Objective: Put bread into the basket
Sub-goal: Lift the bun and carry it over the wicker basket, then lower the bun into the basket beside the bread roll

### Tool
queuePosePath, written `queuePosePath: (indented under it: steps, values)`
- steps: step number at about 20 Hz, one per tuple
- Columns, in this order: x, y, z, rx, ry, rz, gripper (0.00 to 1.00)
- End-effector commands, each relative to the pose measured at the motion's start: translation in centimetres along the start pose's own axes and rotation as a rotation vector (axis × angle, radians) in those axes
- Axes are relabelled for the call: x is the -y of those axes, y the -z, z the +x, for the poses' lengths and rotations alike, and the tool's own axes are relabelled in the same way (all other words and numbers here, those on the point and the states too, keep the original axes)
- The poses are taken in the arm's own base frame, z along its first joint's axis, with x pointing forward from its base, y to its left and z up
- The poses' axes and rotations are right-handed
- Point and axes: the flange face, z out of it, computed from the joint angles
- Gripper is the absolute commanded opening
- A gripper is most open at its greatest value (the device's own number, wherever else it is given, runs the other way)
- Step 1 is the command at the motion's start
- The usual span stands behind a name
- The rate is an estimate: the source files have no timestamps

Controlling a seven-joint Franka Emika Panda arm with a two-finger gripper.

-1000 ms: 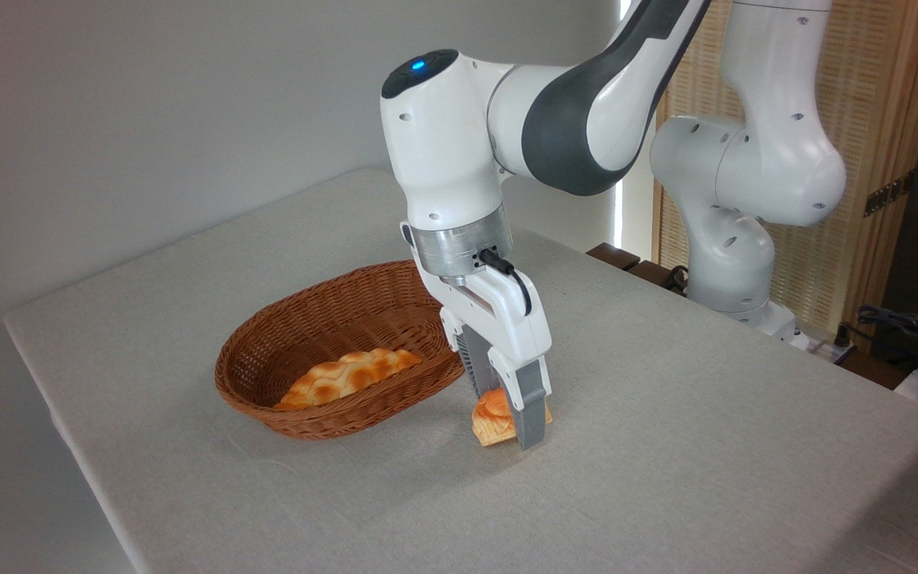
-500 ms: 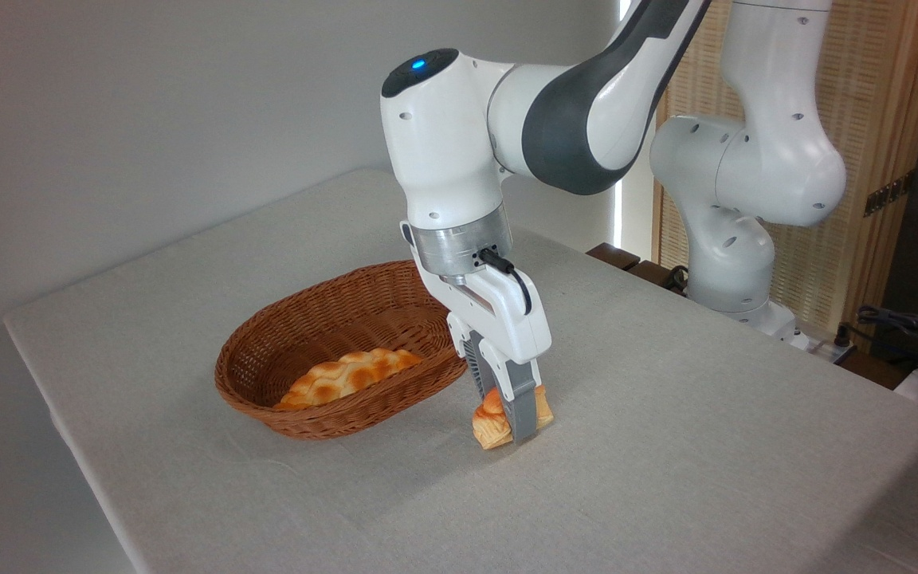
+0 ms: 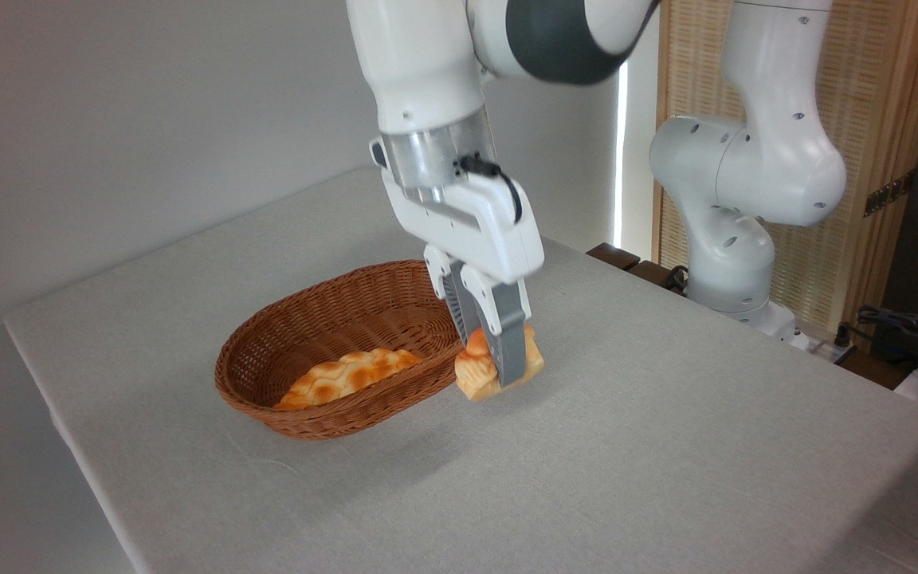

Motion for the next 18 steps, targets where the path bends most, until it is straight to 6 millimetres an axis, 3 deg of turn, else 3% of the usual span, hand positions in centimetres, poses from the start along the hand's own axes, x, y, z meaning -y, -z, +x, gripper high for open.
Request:
queuePosePath:
  steps: [1, 4, 9, 12, 15, 18]
  values:
    - [0.0, 3.9, 0.2, 0.0, -0.007, -0.024, 0.41]
    - [-3.8, 5.1, 4.0, -0.026, -0.063, -0.054, 0.41]
    - [-9.9, 5.2, 10.7, -0.054, 0.058, -0.081, 0.47]
    - [-11.6, 3.9, 12.6, -0.034, 0.055, -0.102, 0.49]
    - [-12.9, 1.3, 15.1, -0.034, 0.03, -0.124, 0.61]
    - [-13.6, -0.4, 15.7, -0.051, 0.031, -0.187, 0.65]
